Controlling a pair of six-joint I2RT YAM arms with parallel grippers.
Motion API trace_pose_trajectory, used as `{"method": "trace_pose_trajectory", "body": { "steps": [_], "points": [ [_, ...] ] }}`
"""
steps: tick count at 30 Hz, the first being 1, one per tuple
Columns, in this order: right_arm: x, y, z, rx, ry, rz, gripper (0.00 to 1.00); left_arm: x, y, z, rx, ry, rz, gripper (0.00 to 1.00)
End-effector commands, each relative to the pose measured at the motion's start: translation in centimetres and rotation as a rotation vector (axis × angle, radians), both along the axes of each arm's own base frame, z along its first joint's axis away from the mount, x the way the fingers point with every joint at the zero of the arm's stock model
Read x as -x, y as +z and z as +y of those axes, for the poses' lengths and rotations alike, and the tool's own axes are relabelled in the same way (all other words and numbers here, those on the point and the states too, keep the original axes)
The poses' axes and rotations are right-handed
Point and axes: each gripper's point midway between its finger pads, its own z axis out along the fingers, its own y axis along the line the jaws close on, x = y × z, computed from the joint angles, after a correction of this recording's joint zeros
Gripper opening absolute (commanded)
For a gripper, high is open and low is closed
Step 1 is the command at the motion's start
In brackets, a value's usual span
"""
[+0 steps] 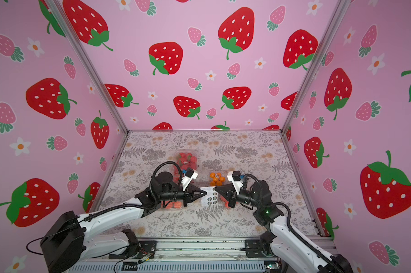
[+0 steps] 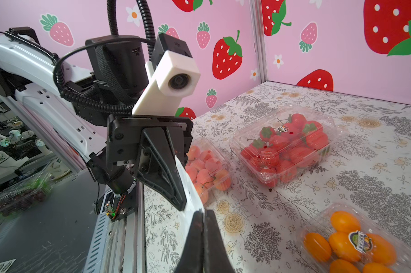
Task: Label fruit boxes
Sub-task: Adjust the label sticker.
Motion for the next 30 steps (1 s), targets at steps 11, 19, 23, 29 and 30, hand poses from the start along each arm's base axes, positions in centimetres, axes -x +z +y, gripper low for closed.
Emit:
{"method": "trace_pose_trajectory", "body": {
  "steps": [11,19,23,29,30],
  "points": [
    [1.1,0.6,0.7,-0.036,0.106,0.011,0.0,-1.5,3.5,-1.8,0.072,-0.053,-0.181,0.63],
    [1.3,1.1,0.6,-0.05,0.113,0.014,0.0,0.0,3.8,-2.3,0.124,-0.161,-0.229,0.39],
    [1.1,1.2,0.4,-0.053,0.092,0.01,0.0,1.3,4.0,-2.2,0.156,-0.229,-0.227,0.21],
    [1.0,1.5,0.3,-0.058,0.086,0.008,0.0,1.3,3.2,-2.2,0.135,-0.232,-0.202,0.16],
    [1.0,1.6,0.3,-0.058,0.083,0.006,0.0,1.4,3.1,-2.2,0.135,-0.236,-0.2,0.19]
  ]
}}
